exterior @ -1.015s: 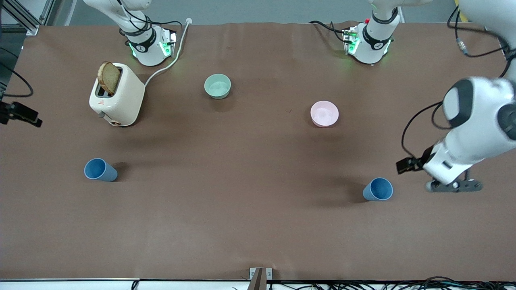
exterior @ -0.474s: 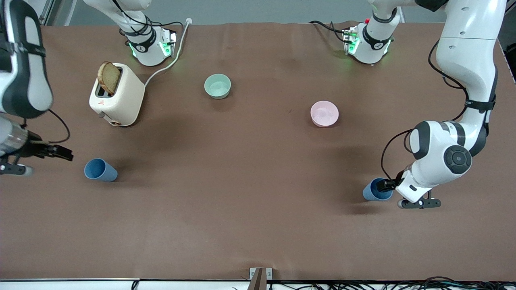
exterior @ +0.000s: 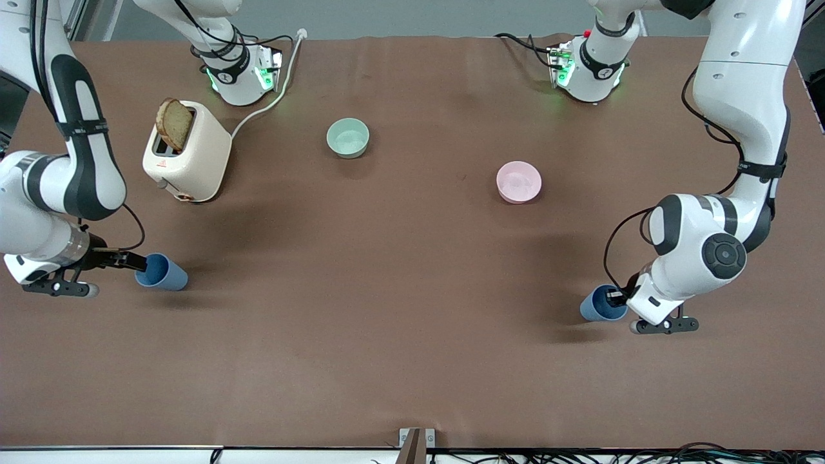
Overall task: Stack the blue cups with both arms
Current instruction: 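Grasp each blue cup with the left and right grippers and lift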
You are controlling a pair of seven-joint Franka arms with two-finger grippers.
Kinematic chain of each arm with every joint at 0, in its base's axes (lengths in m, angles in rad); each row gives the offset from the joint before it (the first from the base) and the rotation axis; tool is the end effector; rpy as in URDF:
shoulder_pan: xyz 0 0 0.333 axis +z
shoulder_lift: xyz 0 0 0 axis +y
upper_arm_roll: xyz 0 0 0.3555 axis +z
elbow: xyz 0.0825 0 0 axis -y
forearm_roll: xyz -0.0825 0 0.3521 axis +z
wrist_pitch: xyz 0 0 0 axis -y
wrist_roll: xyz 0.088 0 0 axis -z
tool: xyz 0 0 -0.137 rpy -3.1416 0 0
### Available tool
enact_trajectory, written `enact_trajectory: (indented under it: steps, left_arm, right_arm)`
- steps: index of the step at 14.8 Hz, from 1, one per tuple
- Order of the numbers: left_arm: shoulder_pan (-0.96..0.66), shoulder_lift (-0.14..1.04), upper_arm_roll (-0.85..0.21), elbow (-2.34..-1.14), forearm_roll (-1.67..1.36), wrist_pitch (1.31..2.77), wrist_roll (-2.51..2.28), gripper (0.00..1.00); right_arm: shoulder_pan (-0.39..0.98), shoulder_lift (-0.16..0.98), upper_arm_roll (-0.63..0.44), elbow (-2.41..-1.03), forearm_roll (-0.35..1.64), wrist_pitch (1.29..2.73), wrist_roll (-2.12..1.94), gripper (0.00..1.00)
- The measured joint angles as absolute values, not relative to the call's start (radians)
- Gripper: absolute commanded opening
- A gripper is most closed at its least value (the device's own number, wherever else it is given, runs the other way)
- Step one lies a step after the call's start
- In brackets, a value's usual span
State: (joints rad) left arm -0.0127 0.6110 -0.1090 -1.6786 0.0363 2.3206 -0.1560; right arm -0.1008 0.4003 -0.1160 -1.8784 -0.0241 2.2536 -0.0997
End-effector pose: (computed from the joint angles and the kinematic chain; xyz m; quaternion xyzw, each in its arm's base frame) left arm 0.6794 -0.0718 0.2748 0.9996 0.0153 0.0148 0.0198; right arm 0.6066 -0.1295 0.3244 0.9983 -0.0465 -0.0162 0.0297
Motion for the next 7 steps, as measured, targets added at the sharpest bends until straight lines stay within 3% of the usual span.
enact_trajectory:
  steps: [3, 5, 6, 7]
  left_arm:
    - [-0.104, 0.569, -0.123, -1.653, 0.036, 2.229, -0.287, 0.00]
    - [-0.186, 0.542, -0.148, -1.642, 0.036, 2.196, -0.433, 0.00]
    - [-0.238, 0.537, -0.158, -1.638, 0.036, 2.194, -0.517, 0.00]
    - [-0.295, 0.536, -0.162, -1.632, 0.036, 2.193, -0.602, 0.00]
  right_arm:
    - [-0.101, 0.437, -0.116, -1.880, 0.005, 2.274, -0.100, 0.99]
    - [-0.101, 0.470, -0.115, -1.880, 0.024, 2.312, -0.101, 0.87]
    - [-0.101, 0.483, -0.115, -1.880, 0.025, 2.324, -0.102, 0.68]
    - [-0.101, 0.492, -0.115, -1.880, 0.025, 2.330, -0.102, 0.43]
